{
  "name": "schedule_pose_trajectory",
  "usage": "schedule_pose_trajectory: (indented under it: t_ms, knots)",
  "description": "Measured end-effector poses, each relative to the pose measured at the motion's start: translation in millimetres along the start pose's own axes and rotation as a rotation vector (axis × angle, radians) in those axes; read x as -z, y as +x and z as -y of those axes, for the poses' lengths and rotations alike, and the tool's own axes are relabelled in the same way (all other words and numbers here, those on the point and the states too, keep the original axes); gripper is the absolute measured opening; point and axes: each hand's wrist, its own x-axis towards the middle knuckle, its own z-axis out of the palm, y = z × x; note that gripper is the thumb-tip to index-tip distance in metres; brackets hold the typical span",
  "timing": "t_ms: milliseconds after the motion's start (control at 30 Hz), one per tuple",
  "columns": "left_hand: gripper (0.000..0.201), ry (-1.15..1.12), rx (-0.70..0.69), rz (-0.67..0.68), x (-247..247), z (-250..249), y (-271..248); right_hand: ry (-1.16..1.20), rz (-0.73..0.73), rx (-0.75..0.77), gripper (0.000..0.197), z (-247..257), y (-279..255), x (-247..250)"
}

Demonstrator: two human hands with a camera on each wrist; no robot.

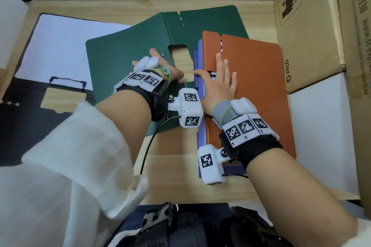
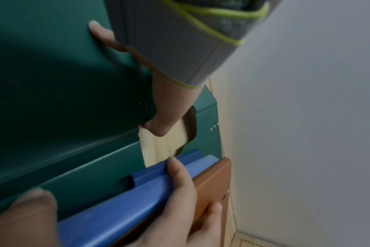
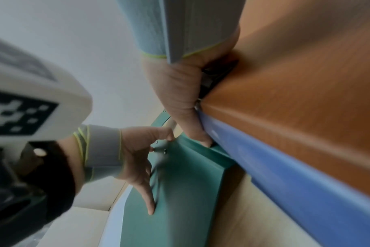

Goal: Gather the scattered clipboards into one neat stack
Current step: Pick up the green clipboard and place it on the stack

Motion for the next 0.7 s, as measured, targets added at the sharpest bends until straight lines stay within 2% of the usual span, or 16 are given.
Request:
schedule_pose_trajectory:
  t_ms: [200,333,400,467,533,567,633,667,700]
  knots:
    - [0.111,-0.148,-0.039,-0.017,26,15,-15,0.053,0.034,-0.042,0.079,5,1,23]
    - [0.107,-0.366,-0.077,0.028,50,27,-22,0.102,-0.004,-0.066,0.060,9,1,36]
    - [0.111,-0.517,-0.104,0.014,65,39,-25,0.113,-0.007,-0.091,0.048,13,2,41]
    - [0.104,-0.668,-0.145,-0.018,81,52,-26,0.115,0.030,-0.132,0.042,25,4,47]
    - [0.086,-0.832,-0.214,-0.023,103,59,-36,0.121,0.102,-0.152,0.045,44,5,53]
    - [0.069,-0.921,-0.255,0.016,115,60,-43,0.132,0.148,-0.130,0.048,55,5,55]
    - [0.025,-1.037,-0.327,0.167,140,74,-58,0.196,0.247,0.030,0.052,90,4,53]
    - [0.013,-1.054,-0.366,0.259,148,78,-63,0.276,0.288,0.110,0.054,104,3,53]
    - [0.008,-1.067,-0.415,0.335,154,83,-67,0.379,0.317,0.166,0.055,116,2,55]
